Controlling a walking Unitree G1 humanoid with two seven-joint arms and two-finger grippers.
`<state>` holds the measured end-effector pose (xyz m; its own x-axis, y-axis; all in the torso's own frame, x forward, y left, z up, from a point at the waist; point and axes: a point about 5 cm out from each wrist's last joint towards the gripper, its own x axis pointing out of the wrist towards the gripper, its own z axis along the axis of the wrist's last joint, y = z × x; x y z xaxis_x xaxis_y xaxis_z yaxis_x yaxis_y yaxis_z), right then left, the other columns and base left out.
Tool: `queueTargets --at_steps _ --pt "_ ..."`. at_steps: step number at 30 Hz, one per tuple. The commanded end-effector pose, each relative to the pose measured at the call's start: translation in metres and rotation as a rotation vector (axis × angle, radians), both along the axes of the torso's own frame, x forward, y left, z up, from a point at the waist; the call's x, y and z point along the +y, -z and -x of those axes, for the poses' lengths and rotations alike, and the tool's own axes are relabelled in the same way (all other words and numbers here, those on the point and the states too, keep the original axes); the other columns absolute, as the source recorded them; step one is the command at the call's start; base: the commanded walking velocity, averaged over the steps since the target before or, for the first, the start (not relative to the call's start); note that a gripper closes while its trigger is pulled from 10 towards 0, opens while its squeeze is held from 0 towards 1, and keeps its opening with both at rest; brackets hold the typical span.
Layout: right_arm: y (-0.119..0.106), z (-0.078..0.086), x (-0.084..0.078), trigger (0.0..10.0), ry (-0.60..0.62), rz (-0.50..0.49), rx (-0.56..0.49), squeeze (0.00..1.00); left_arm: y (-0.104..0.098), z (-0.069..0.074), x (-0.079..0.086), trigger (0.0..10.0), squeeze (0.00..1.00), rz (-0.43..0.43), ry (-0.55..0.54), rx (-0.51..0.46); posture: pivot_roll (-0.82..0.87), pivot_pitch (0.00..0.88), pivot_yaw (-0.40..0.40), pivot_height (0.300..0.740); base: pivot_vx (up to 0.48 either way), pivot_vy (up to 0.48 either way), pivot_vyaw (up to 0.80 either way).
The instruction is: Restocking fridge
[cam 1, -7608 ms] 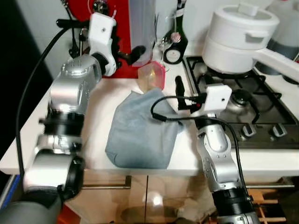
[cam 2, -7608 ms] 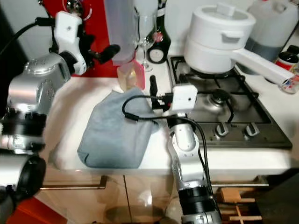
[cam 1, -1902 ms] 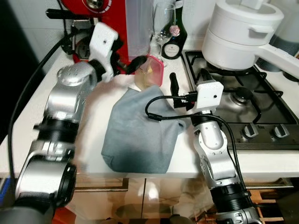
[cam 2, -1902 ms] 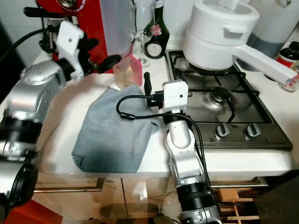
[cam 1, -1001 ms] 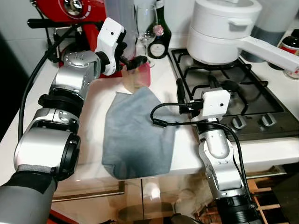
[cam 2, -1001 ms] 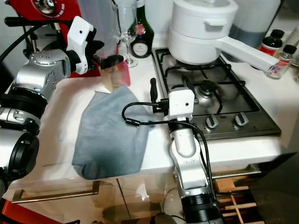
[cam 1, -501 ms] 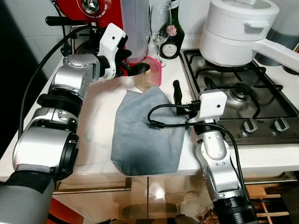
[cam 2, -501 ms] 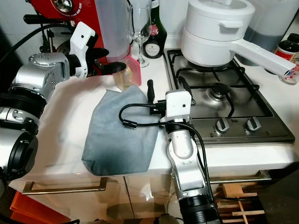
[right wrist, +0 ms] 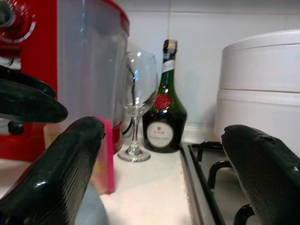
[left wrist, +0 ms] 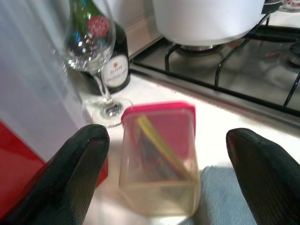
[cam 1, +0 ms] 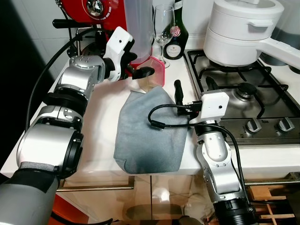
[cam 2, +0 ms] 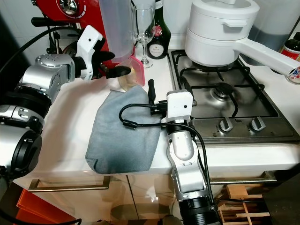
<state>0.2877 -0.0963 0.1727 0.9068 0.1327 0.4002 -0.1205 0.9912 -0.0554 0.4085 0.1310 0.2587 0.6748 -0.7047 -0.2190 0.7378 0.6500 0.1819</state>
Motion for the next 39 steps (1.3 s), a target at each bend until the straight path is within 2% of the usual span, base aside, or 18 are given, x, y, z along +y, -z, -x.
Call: queueTargets --at_steps 1,7,11,17,26,27,39 --pt "-0.002 0.002 0.0 10.0 0.007 0.008 -0.005 0.0 -0.005 -0.001 -0.004 10.0 0.0 -0.023 0.018 -0.012 -0.16 0.0 0.119 0.74 0.0 0.0 0.0" --pt "-0.001 0.004 0.001 10.0 0.014 0.004 -0.002 0.0 -0.002 -0.001 -0.011 10.0 0.0 -0.046 0.037 -0.006 -0.16 0.0 0.131 0.74 0.0 0.0 0.0" --pt "-0.001 0.004 0.001 10.0 0.017 0.001 0.001 0.0 0.012 -0.001 -0.019 10.0 0.0 -0.088 0.038 0.04 -0.17 0.0 0.137 0.74 0.0 0.0 0.0" --pt "-0.001 0.005 -0.001 10.0 0.026 0.004 0.003 0.0 0.026 -0.003 -0.016 10.0 0.0 -0.114 -0.021 0.071 -0.18 0.0 0.137 0.74 0.0 0.0 0.0" --pt "-0.001 0.005 -0.001 10.0 0.023 0.007 0.007 0.0 0.039 -0.001 -0.017 10.0 0.0 -0.092 -0.043 0.131 -0.18 0.0 0.132 0.74 0.0 0.0 0.0" --pt "-0.001 0.004 -0.001 10.0 0.022 0.007 0.007 0.0 0.039 -0.001 -0.017 0.0 0.0 -0.089 -0.046 0.134 -0.18 0.0 0.133 0.74 0.0 0.0 0.0" --pt "0.0 0.003 -0.001 10.0 0.022 0.007 0.011 0.0 0.036 0.0 -0.018 0.0 0.0 -0.052 -0.009 0.131 -0.17 0.0 0.131 0.74 0.0 0.0 0.0"
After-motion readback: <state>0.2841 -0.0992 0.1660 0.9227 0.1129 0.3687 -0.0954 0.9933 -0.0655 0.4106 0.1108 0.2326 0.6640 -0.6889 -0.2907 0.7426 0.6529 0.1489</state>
